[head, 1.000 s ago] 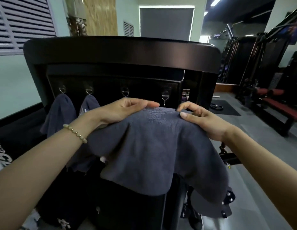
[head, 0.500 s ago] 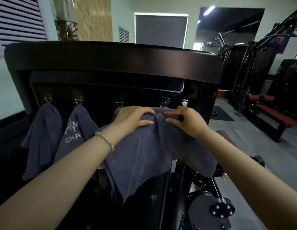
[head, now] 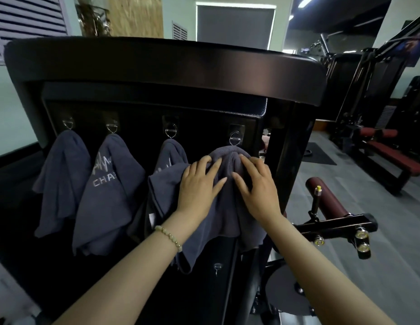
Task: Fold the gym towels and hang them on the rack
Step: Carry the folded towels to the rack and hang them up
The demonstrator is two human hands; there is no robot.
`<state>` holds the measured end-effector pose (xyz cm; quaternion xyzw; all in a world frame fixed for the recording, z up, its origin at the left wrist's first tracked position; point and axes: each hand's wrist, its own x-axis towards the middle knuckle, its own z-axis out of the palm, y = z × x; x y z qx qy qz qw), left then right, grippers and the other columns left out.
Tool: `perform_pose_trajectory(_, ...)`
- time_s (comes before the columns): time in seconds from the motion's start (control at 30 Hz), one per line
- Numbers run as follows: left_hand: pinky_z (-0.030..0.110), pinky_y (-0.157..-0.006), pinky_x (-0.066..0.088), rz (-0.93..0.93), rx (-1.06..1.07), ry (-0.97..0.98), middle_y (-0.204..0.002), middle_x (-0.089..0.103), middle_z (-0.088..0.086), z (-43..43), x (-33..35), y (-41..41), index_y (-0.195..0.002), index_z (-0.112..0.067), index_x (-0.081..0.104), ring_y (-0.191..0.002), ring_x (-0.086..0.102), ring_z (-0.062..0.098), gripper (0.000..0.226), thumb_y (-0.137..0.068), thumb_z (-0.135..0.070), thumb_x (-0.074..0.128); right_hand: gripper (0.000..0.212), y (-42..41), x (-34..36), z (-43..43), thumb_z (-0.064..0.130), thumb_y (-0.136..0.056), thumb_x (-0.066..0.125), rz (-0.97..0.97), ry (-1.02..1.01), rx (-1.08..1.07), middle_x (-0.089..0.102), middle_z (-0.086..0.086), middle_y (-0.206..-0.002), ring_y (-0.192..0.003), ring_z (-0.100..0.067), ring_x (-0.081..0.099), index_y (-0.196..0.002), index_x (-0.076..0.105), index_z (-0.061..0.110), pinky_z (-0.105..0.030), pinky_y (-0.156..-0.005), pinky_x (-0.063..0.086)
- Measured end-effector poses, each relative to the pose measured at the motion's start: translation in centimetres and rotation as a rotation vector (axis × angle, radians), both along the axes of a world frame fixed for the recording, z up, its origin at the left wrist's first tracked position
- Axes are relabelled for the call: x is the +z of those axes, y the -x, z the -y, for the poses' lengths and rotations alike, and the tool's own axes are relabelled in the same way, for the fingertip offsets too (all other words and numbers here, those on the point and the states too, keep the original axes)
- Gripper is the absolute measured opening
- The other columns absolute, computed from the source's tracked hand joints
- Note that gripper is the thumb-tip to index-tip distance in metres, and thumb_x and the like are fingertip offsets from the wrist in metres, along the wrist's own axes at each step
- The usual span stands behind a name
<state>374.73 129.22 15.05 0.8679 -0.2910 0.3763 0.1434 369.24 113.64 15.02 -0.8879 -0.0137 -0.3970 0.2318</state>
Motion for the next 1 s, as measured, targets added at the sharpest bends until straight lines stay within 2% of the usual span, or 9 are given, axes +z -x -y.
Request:
perform_pose_trajectory(0.17, 0.029, -0.094, 0.042, -0.705, -0.456, 0.460, -0.124, 0.054, 0.002, 1.7, 0.2, 0.9, -0.134, -0.020, 0.042, -0.112, 0.056, 0.021, 0.037, -0.100, -0.032, 0.043, 0.040, 0.6, -0.1, -1.3, 0.036, -0.094, 0.055, -0.083, -0.354, 0.171, 0.053, 0.007, -0.125, -0.116, -0.003, 0.050, -0.131, 0.050, 0.019, -0.020, -0.099, 0.041)
perform_pose_trajectory(0.23, 0.031, -0.098, 0.042, -0.827, -0.547, 0.708, -0.121, 0.056, 0.005, 2.0, -0.3, 1.1, -0.127, -0.026, 0.046, -0.111, 0.056, 0.021, 0.029, -0.101, -0.035, 0.036, 0.030, 1.2, 1.0, -1.2, 0.032, -0.097, 0.052, -0.147, -0.566, 0.250, 0.060, 0.010, -0.117, -0.109, 0.004, 0.055, -0.124, 0.056, 0.021, -0.021, -0.095, 0.043)
perform_pose_trajectory(0.3, 0.029, -0.107, 0.036, -0.897, -0.587, 0.797, -0.133, 0.051, 0.004, 1.9, -0.7, 1.3, -0.127, -0.035, 0.043, -0.123, 0.048, 0.015, 0.031, -0.101, -0.042, 0.028, 0.028, 1.9, 1.9, -0.9, 0.031, -0.099, 0.048, -0.228, -0.723, 0.380, 0.065, 0.010, -0.113, -0.104, 0.008, 0.058, -0.122, 0.059, 0.020, -0.017, -0.091, 0.042)
perform_pose_trajectory(0.43, 0.018, -0.110, 0.025, -0.859, -0.619, 0.702, -0.148, 0.035, -0.011, 1.3, -1.3, 2.5, -0.141, -0.042, 0.030, -0.135, 0.032, -0.001, 0.054, -0.092, -0.064, 0.034, 0.030, 3.0, 1.2, -1.4, 0.027, -0.099, 0.048, -0.274, -0.704, 0.499, 0.059, 0.011, -0.126, -0.115, 0.004, 0.055, -0.129, 0.050, 0.027, -0.011, -0.093, 0.042)
perform_pose_trajectory(0.57, 0.028, -0.111, 0.030, -0.860, -0.481, 0.568, -0.141, 0.045, -0.002, 0.1, -3.1, 3.2, -0.139, -0.028, 0.036, -0.132, 0.037, 0.010, 0.075, -0.080, -0.073, 0.040, 0.038, 3.5, -0.5, -1.5, 0.032, -0.098, 0.049, -0.312, -0.690, 0.485, 0.051, 0.021, -0.130, -0.117, 0.012, 0.048, -0.135, 0.042, 0.032, -0.009, -0.095, 0.040)
perform_pose_trajectory(0.67, 0.035, -0.110, 0.030, -0.790, -0.341, 0.304, -0.139, 0.046, 0.002, -0.6, -3.0, 3.8, -0.137, -0.025, 0.038, -0.131, 0.034, 0.020, 0.076, -0.077, -0.067, 0.054, 0.041, 4.0, -0.8, -1.0, 0.036, -0.098, 0.048, -0.369, -0.729, 0.482, 0.055, 0.018, -0.127, -0.115, 0.009, 0.052, -0.138, 0.044, 0.027, -0.013, -0.096, 0.045)
perform_pose_trajectory(0.8, 0.034, -0.104, 0.043, -0.954, -0.535, 0.501, -0.129, 0.051, -0.004, -1.4, -2.1, 3.8, -0.131, -0.031, 0.036, -0.121, 0.050, 0.011, 0.079, -0.067, -0.067, 0.068, 0.033, 4.9, -0.8, -0.9, 0.039, -0.096, 0.047, -0.395, -0.797, 0.523, 0.058, 0.025, -0.117, -0.105, 0.011, 0.057, -0.129, 0.046, 0.037, -0.007, -0.079, 0.047)
perform_pose_trajectory(0.9, 0.030, -0.101, 0.045, -0.922, -0.579, 0.526, -0.125, 0.047, -0.003, -1.3, -2.5, 3.8, -0.134, -0.029, 0.028, -0.117, 0.050, 0.011, 0.073, -0.078, -0.042, 0.073, 0.034, 4.8, -1.3, -1.2, 0.038, -0.094, 0.052, -0.374, -0.792, 0.523, 0.056, 0.023, -0.121, -0.109, 0.010, 0.056, -0.127, 0.044, 0.040, -0.010, -0.084, 0.048)
perform_pose_trajectory(1.0, 0.031, -0.101, 0.043, -0.796, -0.545, 0.432, -0.131, 0.042, 0.000, -1.8, -3.7, 2.6, -0.141, -0.037, 0.018, -0.118, 0.046, 0.011, 0.081, -0.081, -0.035, 0.073, 0.048, 3.8, -2.0, -1.3, 0.035, -0.091, 0.060, -0.345, -0.707, 0.459, 0.053, 0.017, -0.128, -0.113, 0.010, 0.053, -0.135, 0.041, 0.029, -0.012, -0.090, 0.046)
